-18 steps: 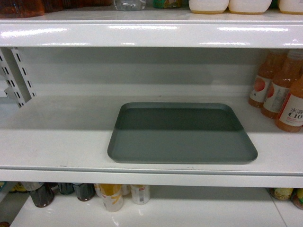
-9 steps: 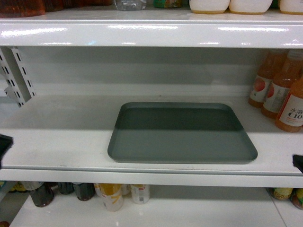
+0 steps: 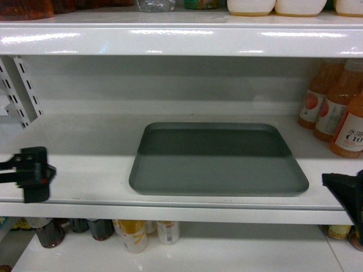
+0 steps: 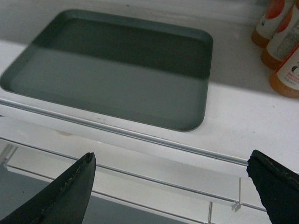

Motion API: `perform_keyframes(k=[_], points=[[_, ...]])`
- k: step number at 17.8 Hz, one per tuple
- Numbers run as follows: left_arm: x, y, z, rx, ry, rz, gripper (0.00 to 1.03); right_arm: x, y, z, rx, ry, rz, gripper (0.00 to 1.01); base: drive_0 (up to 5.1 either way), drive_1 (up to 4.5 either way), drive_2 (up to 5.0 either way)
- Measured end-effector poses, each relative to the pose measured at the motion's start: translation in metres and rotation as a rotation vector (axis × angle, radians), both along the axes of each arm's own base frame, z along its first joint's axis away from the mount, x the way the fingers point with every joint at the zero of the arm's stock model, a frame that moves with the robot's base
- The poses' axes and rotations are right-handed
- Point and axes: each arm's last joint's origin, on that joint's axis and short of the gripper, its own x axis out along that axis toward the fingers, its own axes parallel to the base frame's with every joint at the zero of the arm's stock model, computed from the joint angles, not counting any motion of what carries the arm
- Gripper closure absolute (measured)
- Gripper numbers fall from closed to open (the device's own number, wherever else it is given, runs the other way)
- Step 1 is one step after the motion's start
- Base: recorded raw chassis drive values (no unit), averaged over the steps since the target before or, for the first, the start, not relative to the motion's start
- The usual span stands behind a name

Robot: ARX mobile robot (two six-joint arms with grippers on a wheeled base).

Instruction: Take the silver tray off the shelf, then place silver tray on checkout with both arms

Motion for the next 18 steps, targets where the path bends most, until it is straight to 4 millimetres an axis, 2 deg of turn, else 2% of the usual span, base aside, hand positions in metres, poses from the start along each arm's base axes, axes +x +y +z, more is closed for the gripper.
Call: perform_keyframes(k=[3, 5, 6, 8, 9, 12, 15, 16, 17, 18], points=[[0.015, -0.009, -0.009, -0.010, 0.027, -0.023, 0.05, 0.017, 0.002, -0.012, -0.012, 0.033, -0.011, 0.03, 0.0, 0.00, 0.0], [0.082, -0.047, -0.036, -0.007, 0.080, -0.087, 0.05, 0.089, 0.011, -0.039, -0.012, 0.082, -0.045, 0.03, 0.0, 0.00, 0.0], [0.105, -0.061, -0.050, -0.005, 0.110, -0.105, 0.05, 0.118, 0.015, -0.051, -0.017, 0.102, -0.054, 0.03, 0.0, 0.00, 0.0], [0.135, -0.080, -0.058, -0.033, 0.127, -0.111, 0.05, 0.167, 0.012, -0.073, -0.050, 0.139, -0.105, 0.03, 0.0, 0.00, 0.0], [0.138, -0.084, -0.063, -0.040, 0.153, -0.117, 0.05, 0.181, 0.010, -0.081, -0.065, 0.169, -0.114, 0.03, 0.0, 0.00, 0.0], [0.143, -0.086, -0.071, -0.049, 0.193, -0.102, 0.05, 0.202, 0.007, -0.090, -0.079, 0.231, -0.125, 0.03, 0.0, 0.00, 0.0], [0.150, -0.090, -0.069, -0.044, 0.235, -0.106, 0.05, 0.215, 0.001, -0.091, -0.080, 0.282, -0.149, 0.04, 0.0, 0.00, 0.0], [0.150, -0.091, -0.070, -0.048, 0.246, -0.111, 0.05, 0.217, -0.001, -0.094, -0.084, 0.300, -0.153, 0.11, 0.0, 0.00, 0.0], [0.153, -0.092, -0.069, -0.045, 0.272, -0.114, 0.05, 0.217, -0.003, -0.098, -0.099, 0.334, -0.149, 0.24, 0.0, 0.00, 0.0], [0.154, -0.092, -0.069, -0.038, 0.299, -0.111, 0.14, 0.217, -0.003, -0.098, -0.108, 0.350, -0.134, 0.35, 0.0, 0.00, 0.0]])
